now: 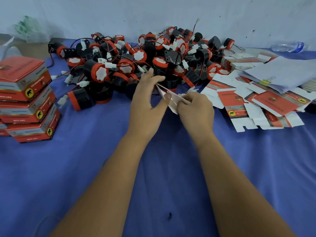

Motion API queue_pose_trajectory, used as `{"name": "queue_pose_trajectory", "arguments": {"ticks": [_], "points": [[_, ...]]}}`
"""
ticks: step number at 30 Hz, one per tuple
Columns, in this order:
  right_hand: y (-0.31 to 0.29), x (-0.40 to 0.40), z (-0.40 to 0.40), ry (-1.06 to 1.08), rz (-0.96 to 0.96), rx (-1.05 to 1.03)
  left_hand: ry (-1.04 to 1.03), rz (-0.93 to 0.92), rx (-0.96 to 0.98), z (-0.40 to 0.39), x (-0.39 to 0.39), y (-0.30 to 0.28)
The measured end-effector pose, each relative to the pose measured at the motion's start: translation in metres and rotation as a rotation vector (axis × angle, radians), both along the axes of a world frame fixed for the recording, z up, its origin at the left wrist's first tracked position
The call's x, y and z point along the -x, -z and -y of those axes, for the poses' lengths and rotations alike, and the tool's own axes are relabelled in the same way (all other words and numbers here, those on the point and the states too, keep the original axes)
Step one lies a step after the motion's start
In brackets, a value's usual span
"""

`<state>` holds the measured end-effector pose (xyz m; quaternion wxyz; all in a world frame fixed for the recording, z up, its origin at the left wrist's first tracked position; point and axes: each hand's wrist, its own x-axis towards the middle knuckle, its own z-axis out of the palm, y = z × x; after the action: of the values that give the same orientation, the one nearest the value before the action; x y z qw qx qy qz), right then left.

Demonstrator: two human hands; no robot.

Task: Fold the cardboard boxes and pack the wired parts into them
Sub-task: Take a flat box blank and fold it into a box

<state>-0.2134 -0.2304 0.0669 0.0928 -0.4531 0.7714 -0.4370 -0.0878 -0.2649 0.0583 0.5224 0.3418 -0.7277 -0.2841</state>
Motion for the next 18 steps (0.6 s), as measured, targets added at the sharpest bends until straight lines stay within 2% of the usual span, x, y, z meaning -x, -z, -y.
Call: {"name": "queue_pose_trajectory", "arguments": {"ticks": [2, 6, 9, 13, 15, 18], "points": [[0.0, -0.001, 0.002, 0.035, 0.133, 0.078, 0.037, 0.055, 0.063, -0.003, 0.001, -0.002], [-0.007, 0.001, 0.002, 0.015, 0.692, 0.26, 0.136, 0.203, 0.166, -0.007, 0.0, -0.005], [-0.006, 0.008, 0.001, 0.093, 0.902, 0.305, 0.197, 0.37, 0.144, -0.004, -0.005, -0.002], [-0.004, 0.009, 0.001, 0.1, 0.973, 0.359, 0.182, 0.57, 0.179, 0.003, -0.008, 0.005], [-0.005, 0.006, 0.0, 0.077, 0.956, 0.366, 0.128, 0.511, 0.203, 0.007, -0.008, 0.005], [-0.009, 0.0, -0.001, -0.088, 0.964, 0.454, 0.08, 0.263, 0.181, 0.011, -0.007, 0.005]]}}
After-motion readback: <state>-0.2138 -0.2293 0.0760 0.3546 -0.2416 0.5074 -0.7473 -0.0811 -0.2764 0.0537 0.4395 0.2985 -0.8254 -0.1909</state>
